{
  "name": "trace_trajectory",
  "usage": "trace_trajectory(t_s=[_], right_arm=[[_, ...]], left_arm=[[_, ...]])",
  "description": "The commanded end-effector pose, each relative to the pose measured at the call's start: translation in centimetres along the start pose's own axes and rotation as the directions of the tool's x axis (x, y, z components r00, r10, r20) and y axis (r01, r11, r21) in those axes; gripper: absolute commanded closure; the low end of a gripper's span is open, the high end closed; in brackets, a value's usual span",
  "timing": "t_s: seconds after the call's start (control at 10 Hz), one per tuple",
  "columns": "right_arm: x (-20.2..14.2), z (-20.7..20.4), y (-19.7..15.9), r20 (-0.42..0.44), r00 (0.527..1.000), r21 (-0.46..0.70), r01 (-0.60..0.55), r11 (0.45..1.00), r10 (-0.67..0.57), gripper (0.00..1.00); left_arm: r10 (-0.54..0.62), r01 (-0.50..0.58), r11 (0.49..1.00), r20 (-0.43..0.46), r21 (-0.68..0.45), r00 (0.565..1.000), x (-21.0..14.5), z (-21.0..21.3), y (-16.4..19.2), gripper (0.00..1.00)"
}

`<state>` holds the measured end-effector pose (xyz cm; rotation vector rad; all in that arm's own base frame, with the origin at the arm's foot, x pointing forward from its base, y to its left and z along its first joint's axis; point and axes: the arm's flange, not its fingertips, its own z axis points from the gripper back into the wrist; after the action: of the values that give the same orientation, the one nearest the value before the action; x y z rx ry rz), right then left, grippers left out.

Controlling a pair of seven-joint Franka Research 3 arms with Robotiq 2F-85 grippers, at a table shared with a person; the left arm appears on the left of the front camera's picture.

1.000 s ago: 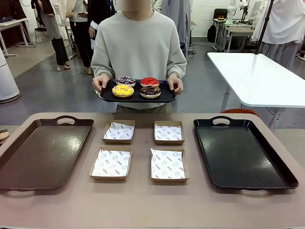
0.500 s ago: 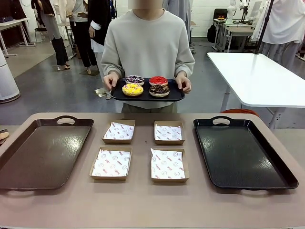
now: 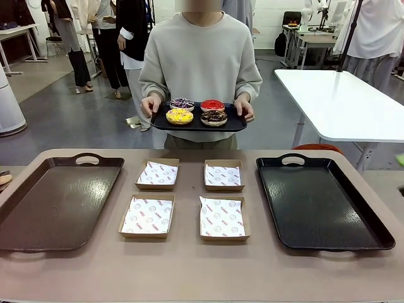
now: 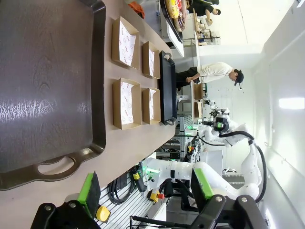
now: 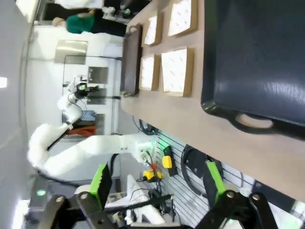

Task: Individually package the donuts and arrange them on the tray.
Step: Pick up one Paper togo box.

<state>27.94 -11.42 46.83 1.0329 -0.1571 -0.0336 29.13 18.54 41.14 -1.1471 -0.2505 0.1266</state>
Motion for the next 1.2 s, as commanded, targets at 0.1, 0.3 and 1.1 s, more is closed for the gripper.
trace_trajectory(t_s=[0.1,0.3,1.1], right_arm=[[5.3,-8.7,6.7,-0.22,0.973,-0.27,0.011,0.963,-0.073,0.0],[6.4,-15.3,10.6,-0.254,0.963,-0.485,-0.051,0.873,-0.085,0.0],[4.7,-28.7,10.9,-0.029,0.996,-0.738,-0.075,0.67,0.08,0.0]], left_arm=[[0.006,-0.006,1.0,0.016,-0.002,1.0,0.1,0.0,0.0,0.0],[0.006,-0.006,1.0,0.016,-0.002,1.0,0.1,0.0,0.0,0.0],[0.006,-0.006,1.0,0.016,-0.002,1.0,0.1,0.0,0.0,0.0]])
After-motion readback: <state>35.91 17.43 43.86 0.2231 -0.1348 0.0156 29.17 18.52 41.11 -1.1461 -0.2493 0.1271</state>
